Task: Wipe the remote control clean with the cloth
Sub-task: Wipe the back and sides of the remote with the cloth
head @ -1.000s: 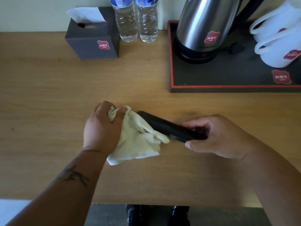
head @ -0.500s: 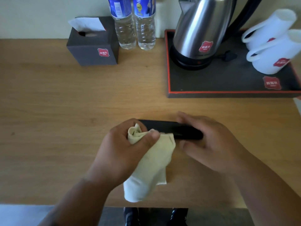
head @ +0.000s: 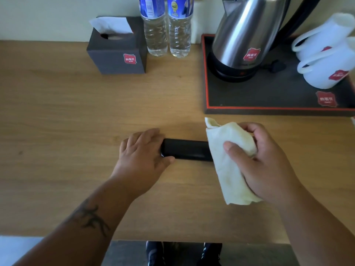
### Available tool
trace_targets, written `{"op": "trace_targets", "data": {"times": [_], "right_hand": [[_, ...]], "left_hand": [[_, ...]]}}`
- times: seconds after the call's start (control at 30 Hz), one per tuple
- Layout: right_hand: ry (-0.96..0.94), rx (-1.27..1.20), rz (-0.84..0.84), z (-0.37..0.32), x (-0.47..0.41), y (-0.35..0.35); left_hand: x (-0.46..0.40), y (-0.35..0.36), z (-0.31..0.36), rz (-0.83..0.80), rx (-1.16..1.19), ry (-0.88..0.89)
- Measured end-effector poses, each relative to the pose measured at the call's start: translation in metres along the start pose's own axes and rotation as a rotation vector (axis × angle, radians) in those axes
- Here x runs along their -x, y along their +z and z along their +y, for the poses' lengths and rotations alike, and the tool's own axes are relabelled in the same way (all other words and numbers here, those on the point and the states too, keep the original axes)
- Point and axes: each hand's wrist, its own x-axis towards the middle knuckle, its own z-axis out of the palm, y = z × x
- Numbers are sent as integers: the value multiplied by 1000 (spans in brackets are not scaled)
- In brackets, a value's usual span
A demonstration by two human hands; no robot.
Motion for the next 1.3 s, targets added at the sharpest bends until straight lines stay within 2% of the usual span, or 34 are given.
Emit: {"op": "trace_targets", "data": {"times": [0.17, 0.27, 0.33, 0.43, 0.53, 0.67, 0.8, 0.97, 1.1, 1.17, 1.2, 1.23, 1.3], "right_hand": [[105, 64, 110, 6, -8, 10], [83, 226, 173, -4, -7, 16], [-67, 404, 173, -19, 0, 28], [-363, 540, 73, -45, 12, 61], [-458, 624, -19, -52, 18, 97], [-335, 649, 84, -40, 5, 90], [-70, 655, 83, -25, -13, 48], [216, 517, 111, -11, -31, -7], [306, 471, 150, -8, -34, -34], [235, 450, 225, -17, -26, -19], [140, 447, 252, -24, -19, -3], [-6, 469, 240, -33, -11, 20], [-270, 545, 102, -50, 8, 68]], "left_hand": [[5, 9, -5, 140, 184, 58], [15, 23, -4, 185, 315, 32], [19, 31, -2, 242, 343, 24], [16, 39, -2, 336, 272, 65], [13, 48, -8, 347, 93, 149], [10, 47, -9, 397, 231, 131], [10, 44, -4, 432, 259, 146], [13, 43, -2, 421, 304, 174], [13, 43, -4, 406, 302, 210], [13, 44, -4, 422, 286, 205], [12, 43, -3, 436, 274, 200], [11, 44, -2, 445, 257, 194], [10, 46, -3, 453, 224, 184]]}}
